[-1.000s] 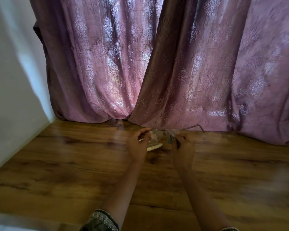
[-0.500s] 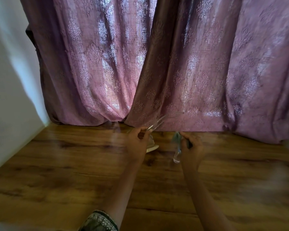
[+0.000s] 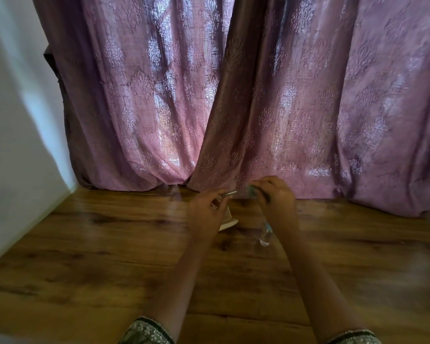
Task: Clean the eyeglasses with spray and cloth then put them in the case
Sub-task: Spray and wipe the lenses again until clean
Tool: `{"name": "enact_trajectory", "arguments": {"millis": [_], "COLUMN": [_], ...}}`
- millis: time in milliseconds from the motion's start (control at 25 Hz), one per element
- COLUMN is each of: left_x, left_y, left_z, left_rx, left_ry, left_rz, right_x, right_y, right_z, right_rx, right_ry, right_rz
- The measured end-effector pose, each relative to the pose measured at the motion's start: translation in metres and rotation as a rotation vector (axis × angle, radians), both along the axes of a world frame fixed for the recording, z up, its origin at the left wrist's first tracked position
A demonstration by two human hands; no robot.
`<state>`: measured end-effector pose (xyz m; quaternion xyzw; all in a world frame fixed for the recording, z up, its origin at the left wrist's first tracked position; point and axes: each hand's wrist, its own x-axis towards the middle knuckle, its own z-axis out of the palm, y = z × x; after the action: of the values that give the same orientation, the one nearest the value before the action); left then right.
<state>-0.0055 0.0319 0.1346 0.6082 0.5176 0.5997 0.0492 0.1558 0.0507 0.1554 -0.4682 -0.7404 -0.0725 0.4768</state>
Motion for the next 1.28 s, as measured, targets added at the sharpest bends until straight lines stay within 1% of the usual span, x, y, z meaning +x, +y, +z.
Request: {"name": "enact_trajectory", "arguments": {"millis": [80, 160, 320, 400, 480, 600, 640, 720, 840, 920, 1000, 1120, 1200, 1280], "left_x": [0.000, 0.001, 0.005, 0.005, 0.003, 0.003, 0.004, 0.006, 0.009, 0.008, 0.006, 0.004, 0.005, 0.007], "left_y": [-0.001, -0.002, 0.001, 0.001, 0.000, -0.001, 0.000, 0.001, 0.003, 0.002, 0.000, 0.000, 0.001, 0.002], "left_z": [-0.001, 0.000, 0.001, 0.001, 0.001, -0.001, -0.002, -0.002, -0.004, -0.004, -0.003, -0.004, -0.005, -0.007], "left_rx": [0.010, 0.005, -0.013, -0.012, -0.004, 0.017, 0.011, -0.013, -0.032, -0.022, -0.009, -0.002, 0.004, 0.001], "left_ry": [0.016, 0.023, 0.030, 0.029, 0.023, 0.016, 0.019, 0.023, 0.020, 0.031, 0.021, -0.021, -0.018, -0.002], "left_rz": [-0.017, -0.031, -0.026, -0.027, -0.026, -0.042, -0.041, -0.040, -0.032, -0.025, -0.024, -0.051, -0.070, -0.075], "right_x": [0.016, 0.014, -0.027, -0.024, -0.003, 0.030, 0.030, 0.014, -0.025, -0.028, -0.007, 0.028, 0.025, 0.003], "right_y": [0.003, 0.002, -0.011, -0.010, -0.004, 0.002, 0.002, -0.001, -0.014, -0.015, -0.009, -0.004, -0.005, -0.009], "right_z": [0.003, 0.005, 0.001, -0.004, -0.006, -0.006, -0.006, -0.005, -0.008, -0.011, -0.013, -0.012, -0.011, -0.009], "right_rx": [-0.049, -0.050, -0.030, -0.026, -0.039, -0.119, -0.125, -0.078, -0.005, 0.022, 0.001, -0.077, -0.092, -0.072], "right_ry": [0.106, 0.141, 0.032, 0.026, 0.086, 0.216, 0.237, 0.215, 0.085, 0.045, 0.081, 0.244, 0.274, 0.202], "right_rz": [-0.089, -0.116, 0.064, 0.089, -0.007, -0.207, -0.230, -0.186, -0.032, 0.019, -0.070, -0.253, -0.261, -0.176]}}
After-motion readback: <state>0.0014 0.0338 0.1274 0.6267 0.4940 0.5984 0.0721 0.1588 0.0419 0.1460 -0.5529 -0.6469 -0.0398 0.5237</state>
